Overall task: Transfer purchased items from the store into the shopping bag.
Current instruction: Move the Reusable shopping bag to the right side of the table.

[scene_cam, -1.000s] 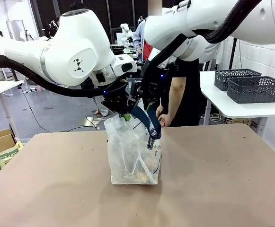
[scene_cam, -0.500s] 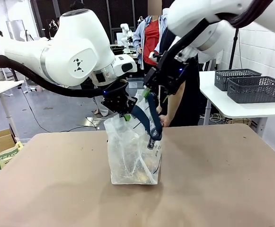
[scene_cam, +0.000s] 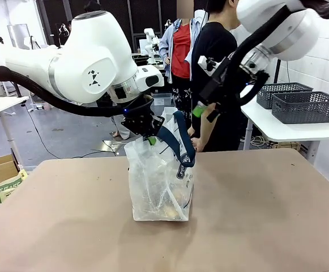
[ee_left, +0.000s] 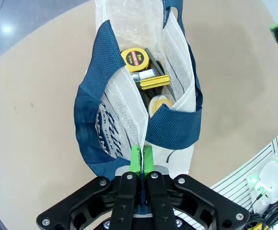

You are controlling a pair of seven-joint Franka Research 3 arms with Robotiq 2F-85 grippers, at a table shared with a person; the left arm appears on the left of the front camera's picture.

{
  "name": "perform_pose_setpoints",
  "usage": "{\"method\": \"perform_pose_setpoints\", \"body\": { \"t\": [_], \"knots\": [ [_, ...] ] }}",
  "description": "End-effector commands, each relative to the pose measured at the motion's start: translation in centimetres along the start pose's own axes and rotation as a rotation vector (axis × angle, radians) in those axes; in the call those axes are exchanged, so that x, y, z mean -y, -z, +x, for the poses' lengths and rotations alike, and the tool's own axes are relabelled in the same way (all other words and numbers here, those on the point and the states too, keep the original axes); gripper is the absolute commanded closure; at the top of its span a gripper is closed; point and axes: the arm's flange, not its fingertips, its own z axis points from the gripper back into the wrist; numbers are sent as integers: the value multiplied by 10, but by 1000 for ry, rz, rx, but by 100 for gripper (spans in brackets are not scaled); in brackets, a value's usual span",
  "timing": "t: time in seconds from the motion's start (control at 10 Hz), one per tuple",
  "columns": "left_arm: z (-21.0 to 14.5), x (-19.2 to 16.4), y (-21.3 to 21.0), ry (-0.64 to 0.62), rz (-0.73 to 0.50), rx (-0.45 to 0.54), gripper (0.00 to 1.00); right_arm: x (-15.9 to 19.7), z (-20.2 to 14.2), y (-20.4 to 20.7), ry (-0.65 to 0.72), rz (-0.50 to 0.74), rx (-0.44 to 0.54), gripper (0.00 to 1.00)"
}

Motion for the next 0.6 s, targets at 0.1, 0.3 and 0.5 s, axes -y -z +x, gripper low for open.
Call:
{"method": "perform_pose_setpoints", "body": {
  "t": [0.1, 0.3, 0.5],
  "knots": [
    [-1, -1, -1, -2, 0, 1, 100, 11, -59, -3, -215, -115, 6, 0],
    [-1, -1, -1, -2, 0, 1, 100, 7, -85, -13, -288, -152, 18, 0],
    [-1, -1, -1, -2, 0, 1, 100, 2, -102, -26, -250, -217, 66, 0]
  ]
}}
